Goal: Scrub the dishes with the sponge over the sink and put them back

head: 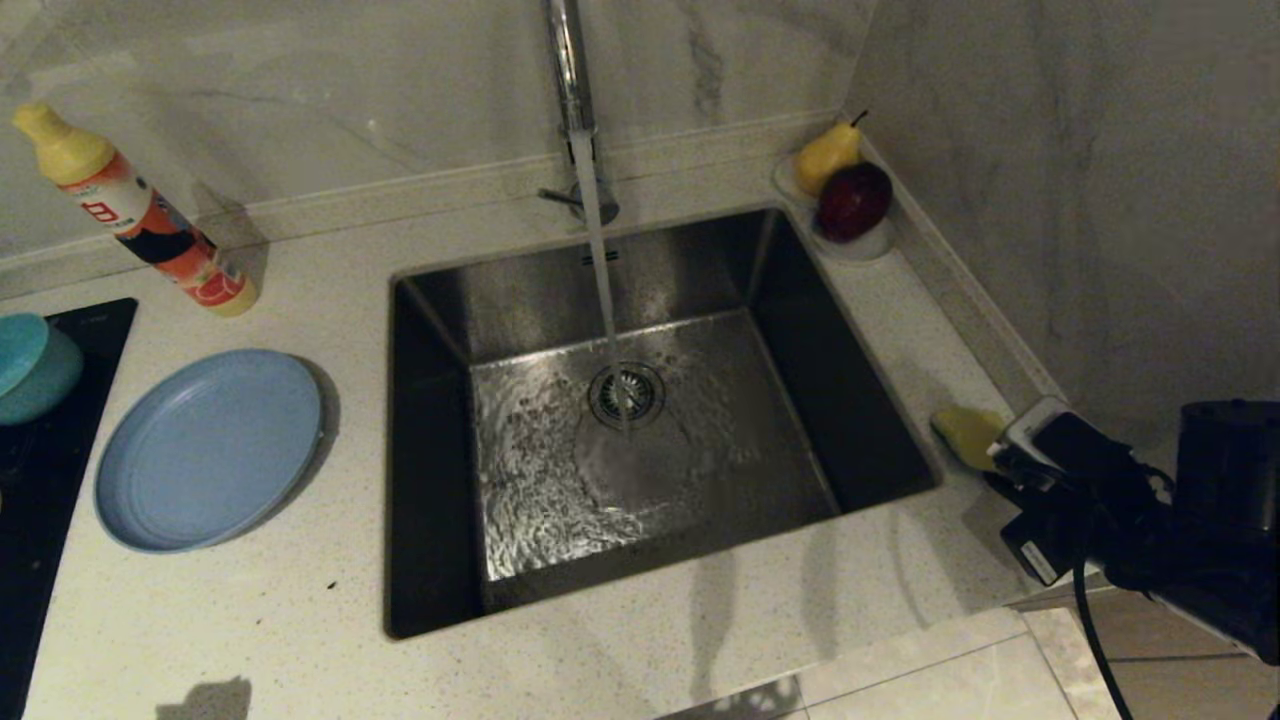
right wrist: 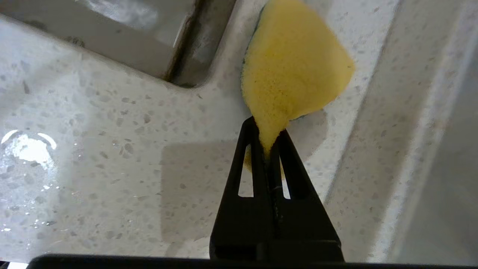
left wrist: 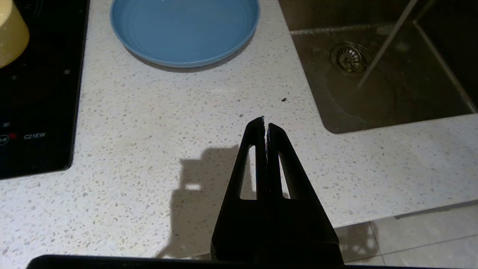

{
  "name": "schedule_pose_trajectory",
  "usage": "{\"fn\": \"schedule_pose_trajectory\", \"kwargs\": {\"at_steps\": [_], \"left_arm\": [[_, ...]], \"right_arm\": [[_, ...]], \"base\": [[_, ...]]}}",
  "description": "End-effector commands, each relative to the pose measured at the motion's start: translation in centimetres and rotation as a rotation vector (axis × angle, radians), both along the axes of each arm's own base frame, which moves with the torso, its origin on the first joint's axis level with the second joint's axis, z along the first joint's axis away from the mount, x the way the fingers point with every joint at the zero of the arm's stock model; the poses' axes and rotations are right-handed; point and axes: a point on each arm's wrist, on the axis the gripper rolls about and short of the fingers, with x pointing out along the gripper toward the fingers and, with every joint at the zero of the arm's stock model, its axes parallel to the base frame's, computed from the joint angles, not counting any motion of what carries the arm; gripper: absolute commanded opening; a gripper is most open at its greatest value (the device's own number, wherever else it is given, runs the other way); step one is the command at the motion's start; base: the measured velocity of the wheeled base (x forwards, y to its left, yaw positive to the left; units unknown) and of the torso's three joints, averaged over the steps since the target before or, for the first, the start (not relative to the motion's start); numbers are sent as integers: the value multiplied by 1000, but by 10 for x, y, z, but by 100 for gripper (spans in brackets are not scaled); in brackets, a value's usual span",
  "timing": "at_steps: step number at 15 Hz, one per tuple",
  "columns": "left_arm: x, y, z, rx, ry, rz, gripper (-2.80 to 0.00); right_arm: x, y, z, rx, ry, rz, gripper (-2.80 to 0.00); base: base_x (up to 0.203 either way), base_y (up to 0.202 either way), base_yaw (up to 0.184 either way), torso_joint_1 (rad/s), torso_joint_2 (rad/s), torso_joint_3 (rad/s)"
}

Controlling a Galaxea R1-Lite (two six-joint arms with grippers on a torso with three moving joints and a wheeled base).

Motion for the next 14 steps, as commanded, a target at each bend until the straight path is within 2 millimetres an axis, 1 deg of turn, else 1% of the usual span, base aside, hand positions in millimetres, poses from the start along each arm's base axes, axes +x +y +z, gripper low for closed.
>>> {"fn": "schedule_pose_trajectory", "kwargs": {"at_steps": [1, 6, 14], "left_arm": [[3, 0, -11, 0, 41, -1, -280], [3, 0, -11, 0, 41, 1, -280], [3, 0, -11, 0, 41, 1, -280]], "right_arm": [[3, 0, -2, -4, 5, -2, -280], [9, 2, 0, 7, -19, -2, -280], [11, 4, -2, 7, -12, 3, -280]], "base": [[0, 0, 0, 0, 0, 0], [0, 0, 0, 0, 0, 0], [0, 0, 0, 0, 0, 0]]}}
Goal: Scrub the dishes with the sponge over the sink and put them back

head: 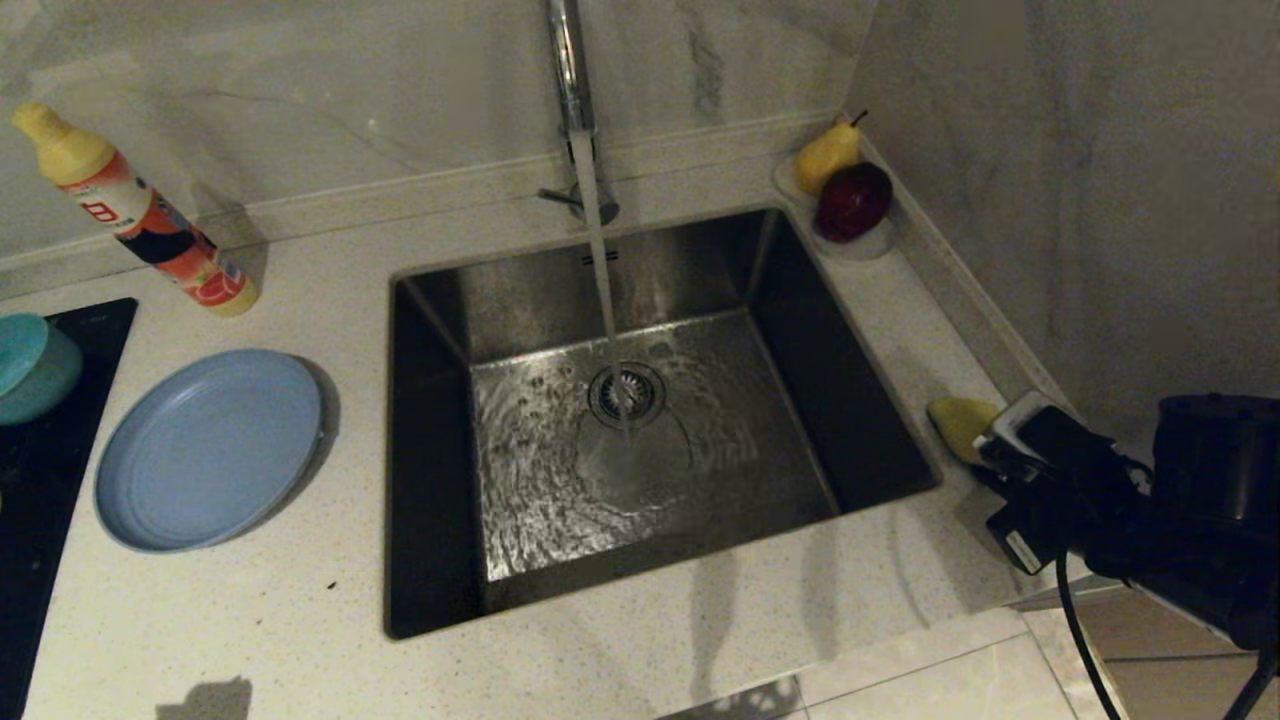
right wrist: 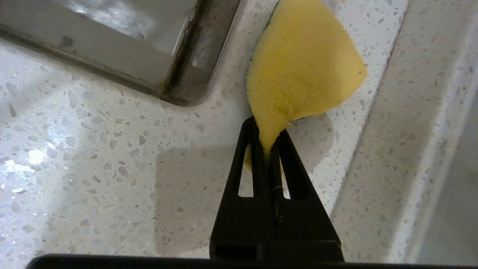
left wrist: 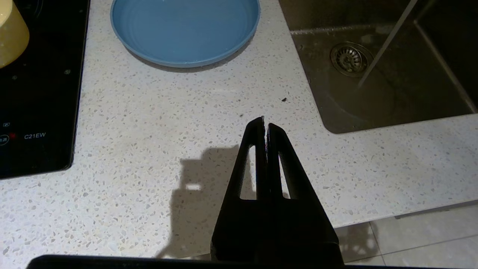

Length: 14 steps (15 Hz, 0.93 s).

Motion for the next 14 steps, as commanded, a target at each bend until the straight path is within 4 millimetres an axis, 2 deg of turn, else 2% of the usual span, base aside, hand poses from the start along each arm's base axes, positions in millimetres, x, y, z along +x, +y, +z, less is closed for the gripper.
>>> {"fn": "schedule_pose_trajectory", "kwargs": {"at_steps": [1, 2, 3, 4, 14], "left_arm": [[3, 0, -11, 0, 41, 1, -280], [3, 0, -11, 0, 41, 1, -280], [3, 0, -11, 0, 41, 1, -280], [3, 0, -11, 0, 41, 1, -280], [3, 0, -11, 0, 41, 0, -280]], "right_arm": [[1, 1, 1, -2, -7, 1, -280], [3, 1, 1, 0, -7, -1, -280], [4, 1, -1, -1, -1, -3, -72], [5, 1, -1, -2, 2, -2, 0], [0, -1, 3, 2, -14, -9, 0]], "base": [[0, 0, 0, 0, 0, 0], [0, 0, 0, 0, 0, 0], [0, 0, 0, 0, 0, 0], [0, 0, 0, 0, 0, 0], [0, 0, 0, 0, 0, 0]]}}
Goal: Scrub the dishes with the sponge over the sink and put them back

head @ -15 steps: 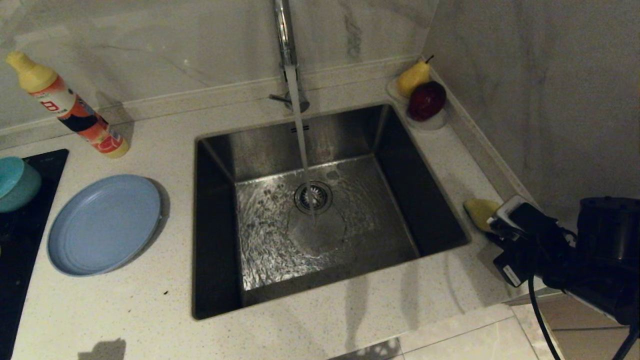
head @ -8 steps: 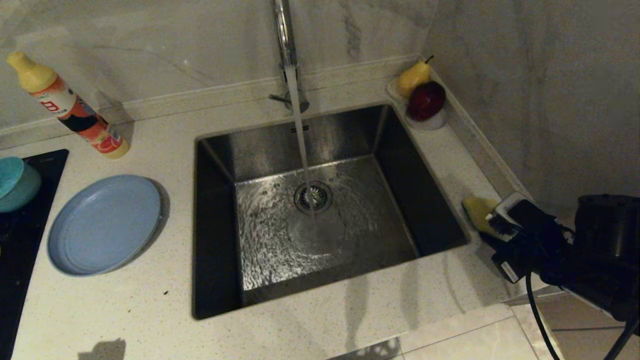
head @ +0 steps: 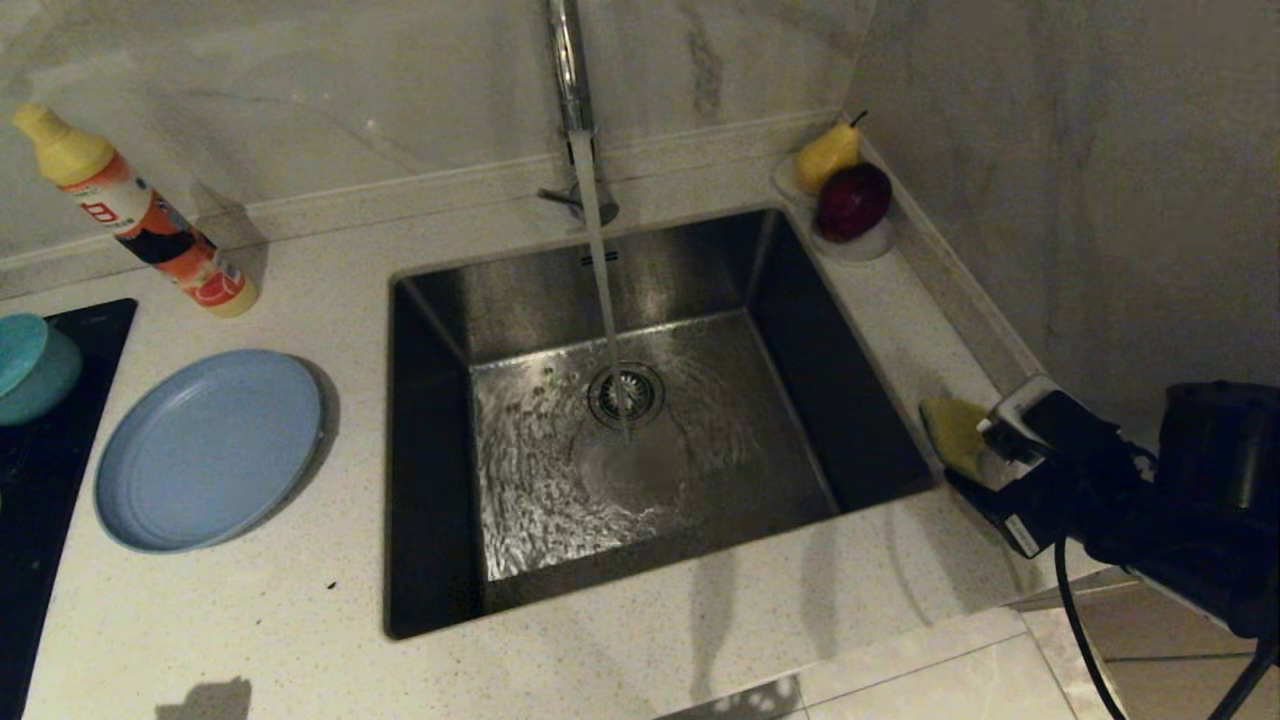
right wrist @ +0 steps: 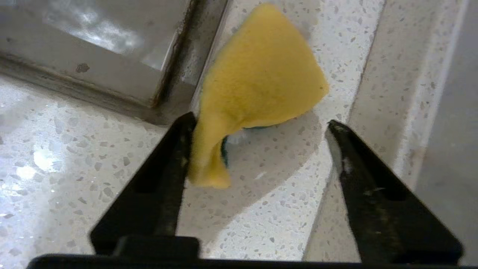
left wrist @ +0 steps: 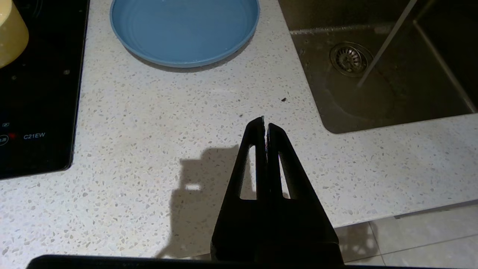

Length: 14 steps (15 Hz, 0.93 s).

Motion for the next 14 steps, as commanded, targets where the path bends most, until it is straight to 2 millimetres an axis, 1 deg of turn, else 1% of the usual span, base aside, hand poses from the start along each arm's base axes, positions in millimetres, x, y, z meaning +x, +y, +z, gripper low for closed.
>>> {"fn": "schedule_pose_trajectory", "kwargs": {"at_steps": [1, 8, 14], "left_arm": [[3, 0, -11, 0, 40, 1, -280], [3, 0, -11, 0, 40, -1, -280], [3, 0, -11, 0, 40, 1, -280]], "right_arm": [[-1, -1, 2, -1, -9, -4, 0], [-6, -5, 14, -7, -61, -19, 0], [-11, -3, 19, 0, -79, -12, 0]], "base": [[0, 0, 0, 0, 0, 0], [0, 0, 0, 0, 0, 0], [0, 0, 0, 0, 0, 0]]}}
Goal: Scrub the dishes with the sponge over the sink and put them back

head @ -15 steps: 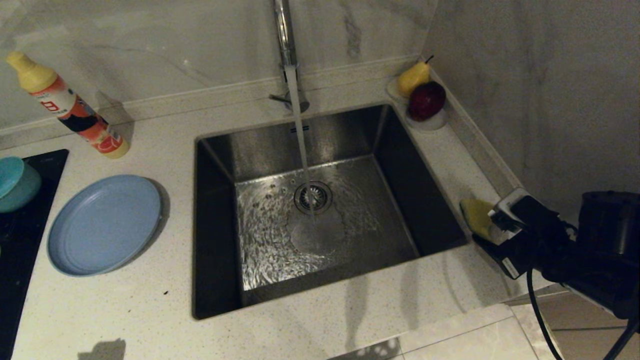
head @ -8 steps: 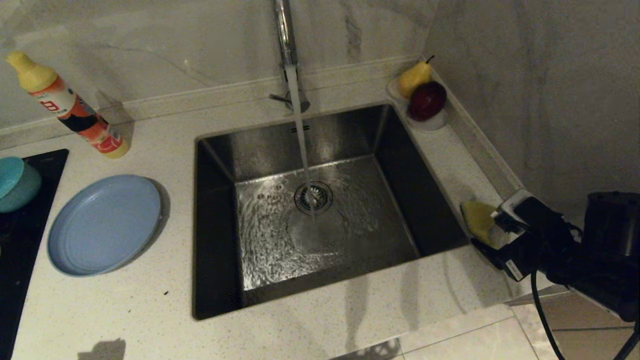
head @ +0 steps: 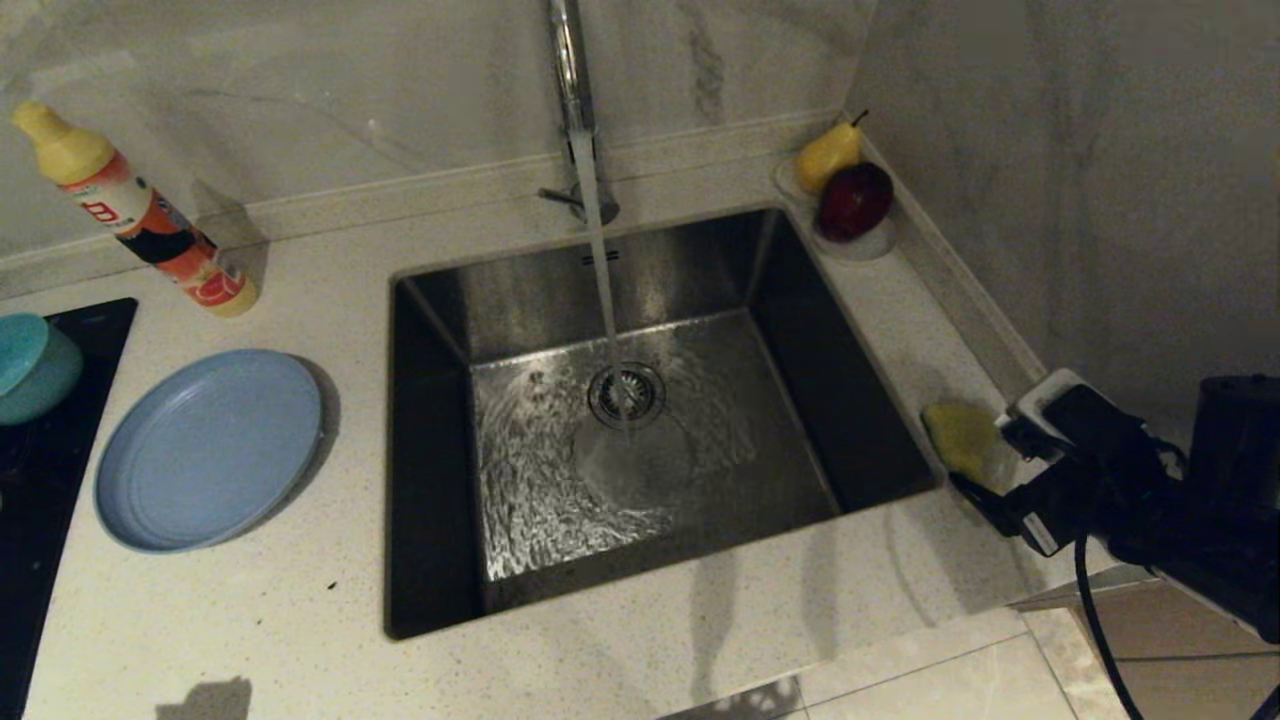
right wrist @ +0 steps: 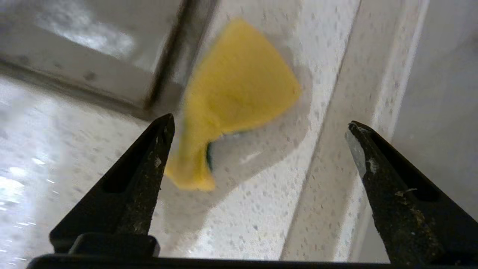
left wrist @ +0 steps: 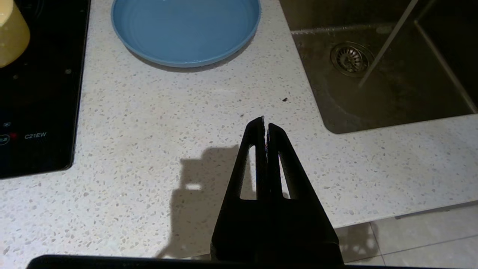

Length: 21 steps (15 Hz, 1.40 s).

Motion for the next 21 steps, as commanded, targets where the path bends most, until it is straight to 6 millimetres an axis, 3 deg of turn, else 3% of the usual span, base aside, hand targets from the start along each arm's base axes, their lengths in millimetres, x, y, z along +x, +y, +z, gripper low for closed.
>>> {"fn": "schedule_pose_trajectory", "kwargs": {"at_steps": [1, 7, 8, 9, 15, 21], "left_arm": [[3, 0, -11, 0, 40, 0, -280], [3, 0, -11, 0, 40, 0, -280], [3, 0, -11, 0, 40, 0, -280], [3, 0, -11, 0, 40, 0, -280], [3, 0, -11, 0, 40, 0, -280], [3, 0, -11, 0, 40, -1, -280]], "right_arm": [[-3, 0, 4, 9, -19, 9, 0], [-2, 6, 10, 92, -30, 16, 0], [-1, 6, 9, 99, -26, 13, -214], [-1, 6, 8, 116, -21, 7, -280], [4, 11, 11, 222, -14, -4, -280], [10, 13, -3, 291, 48, -32, -280]], "base": [[0, 0, 0, 0, 0, 0], [0, 0, 0, 0, 0, 0], [0, 0, 0, 0, 0, 0], [0, 0, 0, 0, 0, 0], [0, 0, 0, 0, 0, 0], [0, 0, 0, 0, 0, 0]]}}
